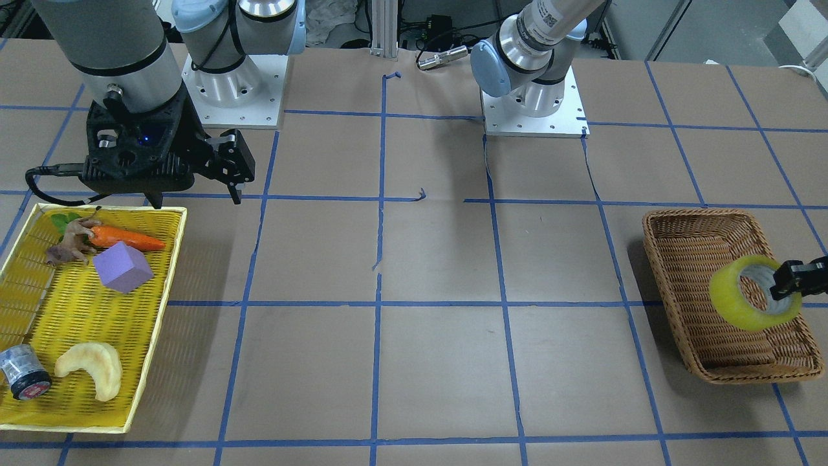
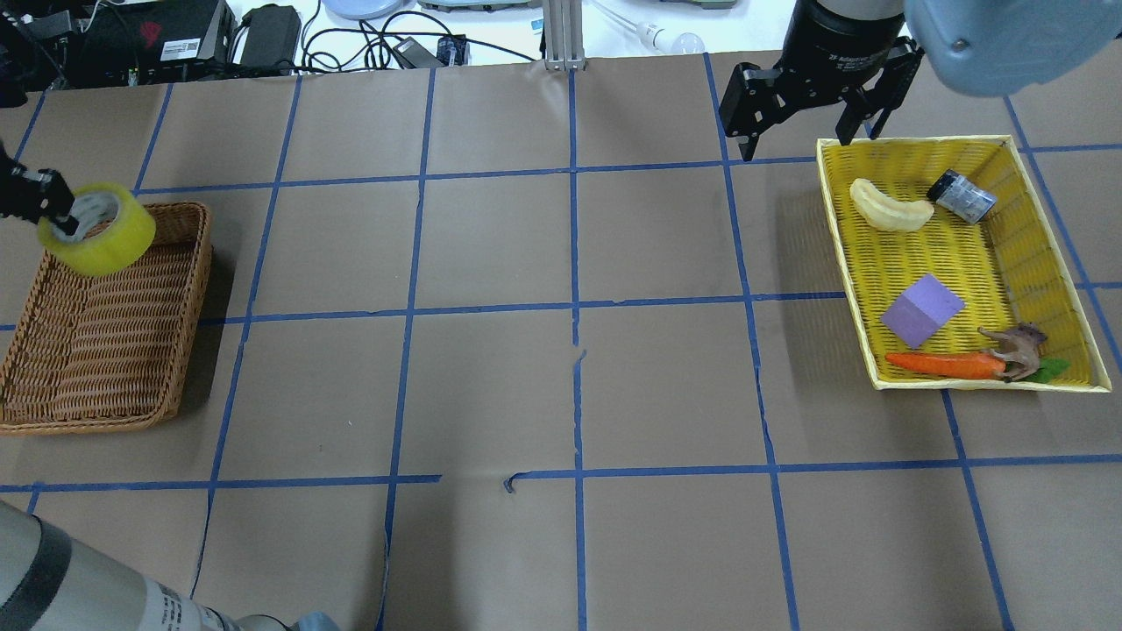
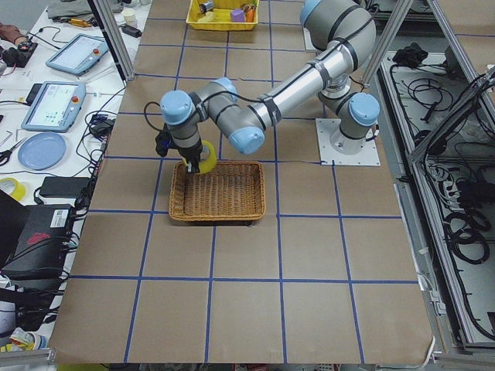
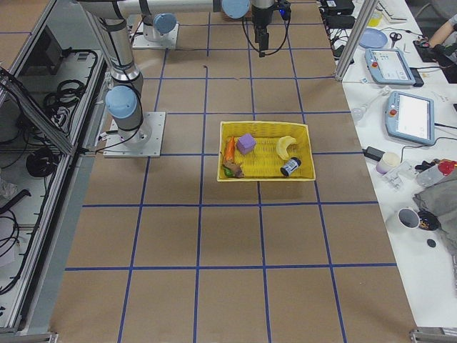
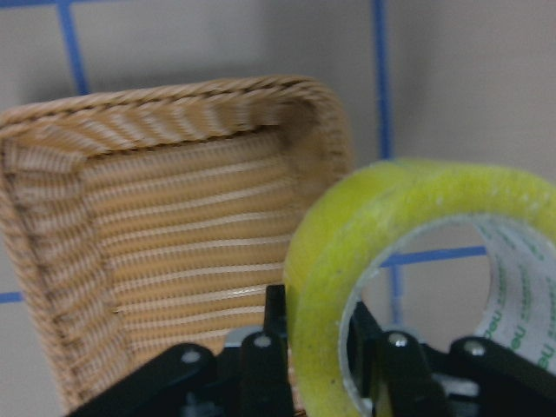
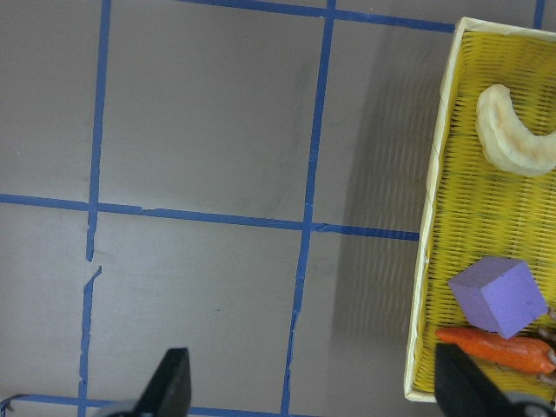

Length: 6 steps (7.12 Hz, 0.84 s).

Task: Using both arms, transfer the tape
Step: 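Carry the tape roll with the left gripper into the wicker basket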

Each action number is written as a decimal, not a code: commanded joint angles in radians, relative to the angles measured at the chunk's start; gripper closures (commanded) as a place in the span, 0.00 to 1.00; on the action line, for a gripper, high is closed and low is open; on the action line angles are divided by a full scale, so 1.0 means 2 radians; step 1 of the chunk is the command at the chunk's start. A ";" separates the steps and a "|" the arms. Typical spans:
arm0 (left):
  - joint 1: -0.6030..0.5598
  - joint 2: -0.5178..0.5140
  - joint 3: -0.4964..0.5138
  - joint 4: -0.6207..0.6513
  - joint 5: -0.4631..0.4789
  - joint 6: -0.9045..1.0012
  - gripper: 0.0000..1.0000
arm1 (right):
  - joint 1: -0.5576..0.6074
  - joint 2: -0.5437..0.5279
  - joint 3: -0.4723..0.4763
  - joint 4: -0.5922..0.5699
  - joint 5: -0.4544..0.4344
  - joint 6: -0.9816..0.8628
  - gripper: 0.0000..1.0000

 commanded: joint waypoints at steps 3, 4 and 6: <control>0.034 -0.008 -0.096 0.103 -0.002 0.007 1.00 | 0.000 0.000 0.000 0.000 0.000 0.000 0.00; 0.034 -0.008 -0.097 0.102 -0.004 0.007 0.63 | 0.000 0.000 0.000 0.000 0.000 0.000 0.00; 0.027 0.013 -0.094 0.069 0.005 -0.016 0.00 | 0.000 0.000 0.000 -0.004 0.000 0.000 0.00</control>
